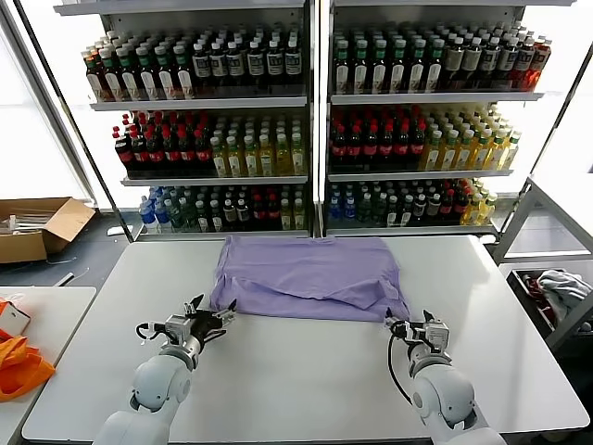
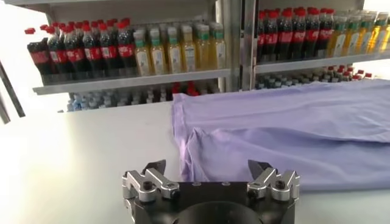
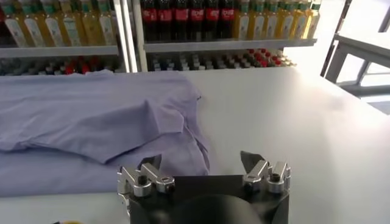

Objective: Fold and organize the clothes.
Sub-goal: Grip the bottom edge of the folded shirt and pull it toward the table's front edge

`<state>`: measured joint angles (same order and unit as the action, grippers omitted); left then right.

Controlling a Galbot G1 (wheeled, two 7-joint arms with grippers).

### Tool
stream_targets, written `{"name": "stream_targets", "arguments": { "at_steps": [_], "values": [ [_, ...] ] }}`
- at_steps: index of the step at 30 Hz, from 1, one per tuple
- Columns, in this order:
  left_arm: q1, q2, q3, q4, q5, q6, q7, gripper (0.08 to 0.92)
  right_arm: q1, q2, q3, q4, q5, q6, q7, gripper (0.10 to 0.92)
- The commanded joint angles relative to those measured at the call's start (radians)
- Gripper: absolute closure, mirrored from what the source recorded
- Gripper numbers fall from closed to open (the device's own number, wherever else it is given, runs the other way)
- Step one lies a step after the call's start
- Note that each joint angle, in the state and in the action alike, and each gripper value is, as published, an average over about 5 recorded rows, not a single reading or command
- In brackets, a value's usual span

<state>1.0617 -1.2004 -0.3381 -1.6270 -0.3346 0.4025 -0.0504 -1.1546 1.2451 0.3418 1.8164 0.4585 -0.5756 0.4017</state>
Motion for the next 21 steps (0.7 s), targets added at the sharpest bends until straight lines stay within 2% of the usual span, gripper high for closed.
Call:
{"name": "stream_targets", "arguments": {
  "at_steps": [1,16,19,21],
  "values": [
    [0.004,0.009,0.003,0.007,0.0,0.002,-0.001,0.201,-0.002,0.0,-0.002,-0.017,-0.001,-0.003,0.003,0.422],
    [0.037,0.01,-0.007,-0.005,0.005,-0.006,0.011,0.605,-0.029,0.004,-0.011,0.005,-0.034,-0.002,-0.03,0.852],
    [0.057,0.012,-0.017,-0.024,0.007,-0.013,0.016,0.691,-0.039,0.0,-0.006,0.018,-0.029,-0.002,-0.04,0.905],
    [0.077,0.013,-0.023,-0.046,0.013,-0.021,0.018,0.752,-0.047,0.0,0.0,0.031,-0.02,-0.002,-0.045,0.911]
  ]
}}
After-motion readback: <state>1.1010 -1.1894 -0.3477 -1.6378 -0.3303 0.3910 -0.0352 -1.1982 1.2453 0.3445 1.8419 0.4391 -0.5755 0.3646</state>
